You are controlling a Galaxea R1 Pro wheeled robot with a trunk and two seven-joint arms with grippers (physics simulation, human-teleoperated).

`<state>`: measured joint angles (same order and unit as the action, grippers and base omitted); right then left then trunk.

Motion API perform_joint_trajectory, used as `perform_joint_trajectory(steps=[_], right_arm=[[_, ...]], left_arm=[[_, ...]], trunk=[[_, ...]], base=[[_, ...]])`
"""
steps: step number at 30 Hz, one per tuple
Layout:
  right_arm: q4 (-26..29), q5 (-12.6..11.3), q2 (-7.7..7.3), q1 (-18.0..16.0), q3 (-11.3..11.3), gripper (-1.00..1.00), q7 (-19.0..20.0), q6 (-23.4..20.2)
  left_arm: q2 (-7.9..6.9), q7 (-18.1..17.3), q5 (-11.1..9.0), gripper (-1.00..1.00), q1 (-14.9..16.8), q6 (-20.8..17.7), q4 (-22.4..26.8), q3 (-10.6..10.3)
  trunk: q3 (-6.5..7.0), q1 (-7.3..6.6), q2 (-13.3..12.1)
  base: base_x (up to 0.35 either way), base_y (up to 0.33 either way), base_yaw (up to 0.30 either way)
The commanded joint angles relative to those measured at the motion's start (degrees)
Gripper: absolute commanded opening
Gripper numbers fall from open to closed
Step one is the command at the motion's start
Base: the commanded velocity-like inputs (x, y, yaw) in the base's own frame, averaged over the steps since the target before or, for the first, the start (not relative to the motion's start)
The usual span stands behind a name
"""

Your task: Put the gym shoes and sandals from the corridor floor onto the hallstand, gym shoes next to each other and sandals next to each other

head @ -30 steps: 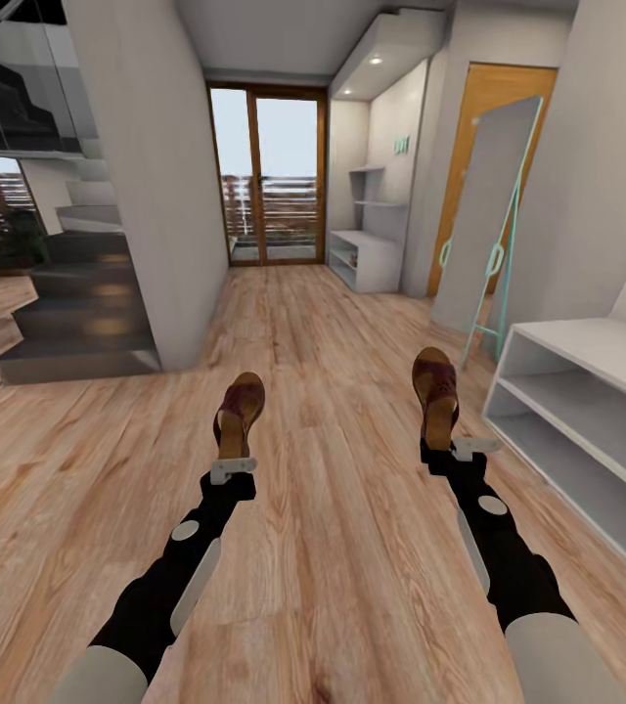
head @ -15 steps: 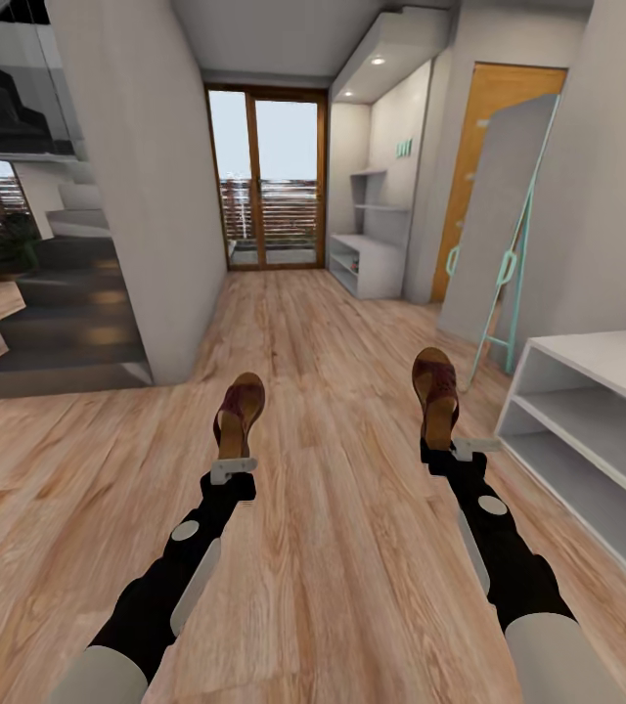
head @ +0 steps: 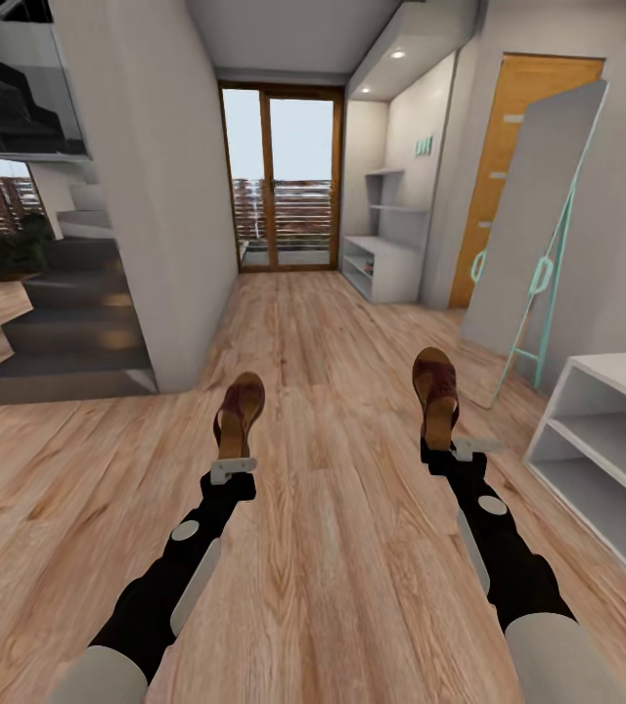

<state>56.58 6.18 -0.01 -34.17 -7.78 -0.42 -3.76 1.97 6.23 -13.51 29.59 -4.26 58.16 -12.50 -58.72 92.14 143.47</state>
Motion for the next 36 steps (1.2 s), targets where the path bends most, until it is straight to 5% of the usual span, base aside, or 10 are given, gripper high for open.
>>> perform_joint_trajectory(steps=[1, 27, 36], right_arm=[[0.1, 0.4, 0.01, 0.0, 0.0, -1.0, -0.1, -0.4], [0.1, 0.4, 0.01, 0.0, 0.0, -1.0, 0.0, -0.4], [0.1, 0.5, 0.01, 0.0, 0.0, -1.0, 0.0, -0.4]], left_arm=[[-0.03, 0.4, -0.3, -1.0, 0.0, -0.3, 0.1, -0.2], [-0.03, 0.4, -0.3, -1.0, 0.0, -0.3, 0.0, -0.2], [-0.03, 0.4, -0.3, -1.0, 0.0, -0.3, 0.1, -0.2]], trunk=[[-0.06, 0.02, 0.0], [-0.06, 0.02, 0.0], [0.05, 0.02, 0.0]], base=[[0.347, 0.0, 0.021], [0.347, 0.0, 0.002], [0.348, 0.0, 0.166]])
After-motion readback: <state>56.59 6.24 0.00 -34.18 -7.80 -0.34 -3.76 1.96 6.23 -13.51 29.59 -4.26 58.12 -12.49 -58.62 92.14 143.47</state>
